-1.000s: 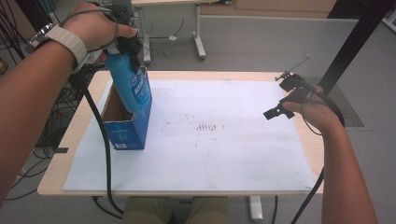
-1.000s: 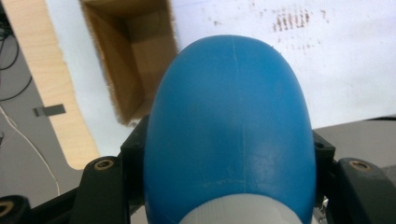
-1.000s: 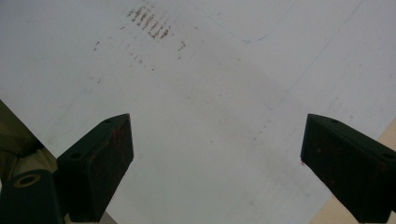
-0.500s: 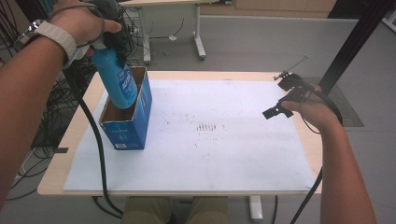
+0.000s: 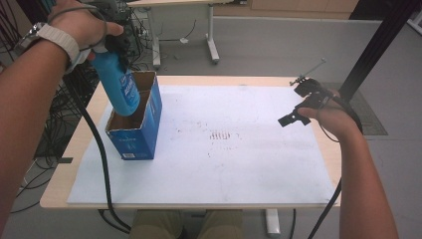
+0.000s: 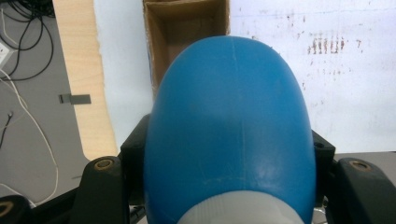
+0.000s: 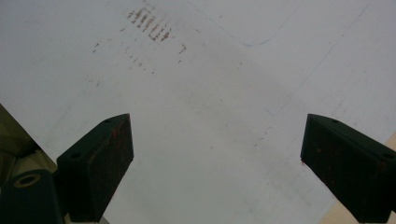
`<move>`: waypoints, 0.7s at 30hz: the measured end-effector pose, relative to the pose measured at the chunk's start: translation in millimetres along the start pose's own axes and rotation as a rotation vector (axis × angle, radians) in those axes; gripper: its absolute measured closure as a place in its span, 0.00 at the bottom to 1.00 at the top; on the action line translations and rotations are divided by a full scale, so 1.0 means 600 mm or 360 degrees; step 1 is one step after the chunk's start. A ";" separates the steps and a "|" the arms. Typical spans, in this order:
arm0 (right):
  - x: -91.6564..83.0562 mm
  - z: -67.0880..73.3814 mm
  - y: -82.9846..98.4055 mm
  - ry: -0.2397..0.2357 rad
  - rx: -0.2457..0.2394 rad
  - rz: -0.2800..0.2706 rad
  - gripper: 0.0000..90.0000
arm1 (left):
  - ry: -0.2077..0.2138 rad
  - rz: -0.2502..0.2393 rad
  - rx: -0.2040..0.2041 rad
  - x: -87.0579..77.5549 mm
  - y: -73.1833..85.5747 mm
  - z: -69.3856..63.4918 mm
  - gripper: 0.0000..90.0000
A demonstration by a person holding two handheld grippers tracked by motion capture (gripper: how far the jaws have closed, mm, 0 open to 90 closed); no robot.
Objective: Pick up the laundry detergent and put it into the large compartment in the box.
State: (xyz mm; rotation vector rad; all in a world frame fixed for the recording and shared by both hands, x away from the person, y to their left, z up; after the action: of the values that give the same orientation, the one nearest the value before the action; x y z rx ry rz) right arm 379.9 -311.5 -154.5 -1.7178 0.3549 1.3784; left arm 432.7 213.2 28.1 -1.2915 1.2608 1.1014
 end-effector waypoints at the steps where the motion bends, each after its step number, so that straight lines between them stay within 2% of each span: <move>1: 0.000 0.000 0.000 0.0001 0.0002 0.0000 0.10 | -0.0005 0.0003 0.0002 0.001 -0.001 0.002 0.43; 8: 0.001 -0.001 -0.002 0.0002 0.0002 0.0003 0.10 | -0.0010 -0.0008 -0.0026 0.007 -0.004 0.008 0.43; 21: 0.007 -0.002 -0.003 -0.0001 0.0000 0.0013 0.10 | -0.0024 -0.0004 -0.0025 0.030 -0.015 0.017 0.43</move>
State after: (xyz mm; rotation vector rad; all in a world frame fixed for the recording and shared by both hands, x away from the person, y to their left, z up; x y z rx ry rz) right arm 383.5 -310.3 -157.7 -1.7175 0.3622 1.3849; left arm 443.0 221.1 9.8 -1.2938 1.2411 1.1196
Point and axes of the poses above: each handheld gripper's, and its own axes: x roughly forward along the jaws, y roughly out of its underside, z roughly to its left, the point moved 3 cm from there along x, roughly forward along the jaws, and after that the axes turned 5 degrees about y, right-handed, at the moved point
